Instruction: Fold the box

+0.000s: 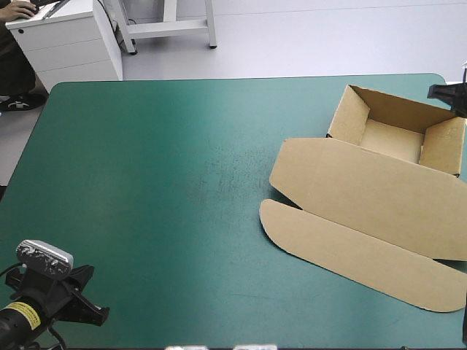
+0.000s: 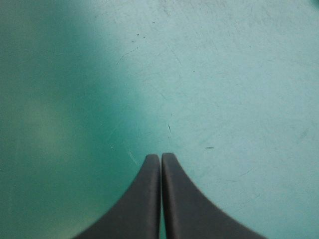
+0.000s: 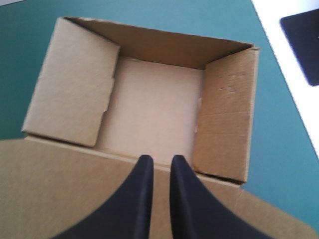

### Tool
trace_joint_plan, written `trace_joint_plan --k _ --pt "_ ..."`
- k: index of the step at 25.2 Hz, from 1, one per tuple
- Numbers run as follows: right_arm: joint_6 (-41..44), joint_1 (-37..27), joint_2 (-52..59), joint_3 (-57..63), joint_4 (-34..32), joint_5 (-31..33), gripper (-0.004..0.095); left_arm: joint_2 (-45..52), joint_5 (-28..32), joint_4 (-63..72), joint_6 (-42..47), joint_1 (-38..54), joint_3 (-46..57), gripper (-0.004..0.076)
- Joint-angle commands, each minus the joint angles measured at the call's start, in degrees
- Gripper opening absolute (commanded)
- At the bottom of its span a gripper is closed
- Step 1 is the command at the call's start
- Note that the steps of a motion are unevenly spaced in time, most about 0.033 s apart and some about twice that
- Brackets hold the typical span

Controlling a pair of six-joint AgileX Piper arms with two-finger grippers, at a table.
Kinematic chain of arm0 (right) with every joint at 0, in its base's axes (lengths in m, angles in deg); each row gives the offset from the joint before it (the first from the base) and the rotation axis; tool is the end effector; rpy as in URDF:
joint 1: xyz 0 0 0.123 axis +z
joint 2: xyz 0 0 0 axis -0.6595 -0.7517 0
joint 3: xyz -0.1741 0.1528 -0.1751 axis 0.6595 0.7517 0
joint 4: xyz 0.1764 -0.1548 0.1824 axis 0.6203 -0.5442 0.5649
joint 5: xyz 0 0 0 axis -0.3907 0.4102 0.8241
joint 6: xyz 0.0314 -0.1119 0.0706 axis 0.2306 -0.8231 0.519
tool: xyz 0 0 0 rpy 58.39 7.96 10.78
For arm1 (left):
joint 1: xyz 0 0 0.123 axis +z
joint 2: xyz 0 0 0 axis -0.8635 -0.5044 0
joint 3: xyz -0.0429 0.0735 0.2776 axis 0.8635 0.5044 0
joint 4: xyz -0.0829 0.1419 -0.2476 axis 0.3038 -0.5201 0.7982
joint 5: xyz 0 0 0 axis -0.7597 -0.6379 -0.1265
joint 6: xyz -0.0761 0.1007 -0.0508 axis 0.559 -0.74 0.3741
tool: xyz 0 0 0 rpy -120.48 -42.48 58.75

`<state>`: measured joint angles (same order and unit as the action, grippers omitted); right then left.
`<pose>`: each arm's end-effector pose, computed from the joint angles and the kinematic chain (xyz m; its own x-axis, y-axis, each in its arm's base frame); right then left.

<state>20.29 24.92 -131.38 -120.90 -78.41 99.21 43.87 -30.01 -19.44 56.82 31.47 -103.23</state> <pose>0.3673 -0.0874 0.4504 -0.7095 0.1785 -0.6817 0.1649 0.9826 0.0856 0.1133 -0.0436 0.2937 -0.5948 0.2761 -0.7550 0.3734 0.9266 0.0446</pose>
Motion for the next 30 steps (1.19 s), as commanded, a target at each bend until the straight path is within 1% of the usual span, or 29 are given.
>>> trace_joint_plan --k 1,3,5,8,11,14,20,23,24,25,27,28,30 --pt "-1.0 4.2 7.6 4.3 1.0 0.5 0.0000 -0.7 3.1 -0.4 0.0 -0.2 -1.4 -0.0010" --pt "-1.5 7.7 10.8 9.0 1.0 0.4 0.0000 -0.7 3.1 -0.4 0.0 -0.2 -1.4 -0.0010" --pt "-1.8 11.1 14.4 14.1 1.0 -1.0 -0.0001 -0.7 3.1 -0.4 0.1 -0.2 -1.4 -0.0010" --pt "-3.3 15.7 19.6 21.7 1.0 -4.9 -0.0001 -0.7 3.5 -0.2 0.3 -0.2 -1.4 -0.0010" --pt "-6.2 20.0 25.3 29.4 1.0 -9.4 -0.0001 -0.7 6.1 -0.2 1.5 -0.2 -1.4 -0.0010" --pt "-8.0 23.0 30.9 37.2 1.0 -13.4 -0.0001 -0.7 7.9 -0.4 1.6 -0.2 -1.4 -0.0010" --pt "-8.9 23.6 42.9 50.4 1.0 -20.3 -0.0001 0.6 13.0 -0.4 1.0 -0.2 -1.0 -0.0010" --pt "-8.9 23.6 52.6 59.8 2.2 -24.5 -0.0001 4.6 16.3 -0.4 1.0 -0.2 2.8 -0.0010" --pt "-8.9 23.6 54.2 61.0 2.8 -25.3 -0.0001 5.6 16.5 -0.4 1.0 -0.2 3.6 -0.0010" --pt "-8.6 23.6 58.3 63.8 3.7 -27.2 -0.0001 7.8 16.6 -0.4 1.0 -0.2 4.7 -0.0010" --pt "-7.8 23.6 64.4 67.3 3.7 -31.1 -0.0001 11.4 16.6 -0.4 1.0 -0.2 5.9 -0.0010" --pt "-7.8 23.6 66.0 68.2 3.7 -32.1 -0.0001 12.3 16.6 -0.4 1.0 -0.2 6.2 -0.0010" --pt "-7.4 23.6 72.8 71.9 3.7 -34.8 -0.0001 15.9 16.9 -0.4 1.0 -0.2 7.2 -0.0010"
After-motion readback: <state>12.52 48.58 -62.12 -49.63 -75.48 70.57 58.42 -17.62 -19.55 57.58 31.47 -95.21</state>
